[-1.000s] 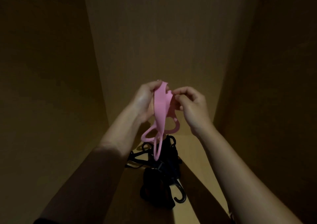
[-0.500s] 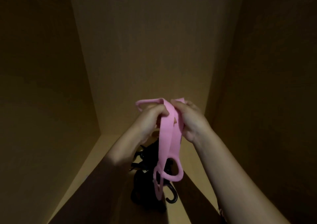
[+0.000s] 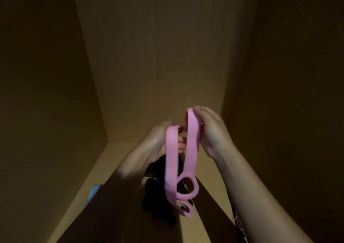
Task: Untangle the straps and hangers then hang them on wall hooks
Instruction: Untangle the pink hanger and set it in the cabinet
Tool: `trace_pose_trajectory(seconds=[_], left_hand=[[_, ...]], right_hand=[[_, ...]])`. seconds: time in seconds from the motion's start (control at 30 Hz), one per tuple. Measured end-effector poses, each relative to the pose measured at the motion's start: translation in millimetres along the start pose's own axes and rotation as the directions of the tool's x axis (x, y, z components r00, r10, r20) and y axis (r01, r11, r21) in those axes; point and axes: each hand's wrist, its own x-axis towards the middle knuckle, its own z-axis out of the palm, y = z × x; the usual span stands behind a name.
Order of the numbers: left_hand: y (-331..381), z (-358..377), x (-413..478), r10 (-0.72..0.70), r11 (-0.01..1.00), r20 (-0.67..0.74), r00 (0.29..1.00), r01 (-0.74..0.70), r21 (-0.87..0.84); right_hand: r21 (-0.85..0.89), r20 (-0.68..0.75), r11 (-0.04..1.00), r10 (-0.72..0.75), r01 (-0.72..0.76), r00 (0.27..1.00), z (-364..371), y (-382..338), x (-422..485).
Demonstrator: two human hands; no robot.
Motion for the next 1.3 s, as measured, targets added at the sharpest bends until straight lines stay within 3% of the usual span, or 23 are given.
trace_pose_trajectory(seconds=[0.2,0.43,0.67,1.0,1.3], left_hand=[[-12,-2,-2,-0.064,0.980,0.093,0.994,0.081,-0.184],[-16,2,1,-0.045,0.950,0.128,0.991,0.082,-0.300],[-20,3,-3,-0.018,0.920,0.100,0.995,0.056,-0.388],[-15,15,-6,0.081,0.897,0.068,0.994,-0.044,-0.439],[2,16,-10,0.186,0.913,0.054,0.981,-0.153,-0.378]], right_hand=[[0.045,0.026,0.995,-0.091,0.090,0.996,-4,-5,-1],[0.159,0.225,0.987,-0.039,0.003,0.974,-1,12,-27],[0.133,0.072,0.981,0.132,-0.141,0.989,3,37,-45],[0.038,-0.021,0.991,0.128,-0.128,0.992,9,31,-51],[-0.044,-0.082,0.988,0.146,-0.150,0.986,13,30,-50]])
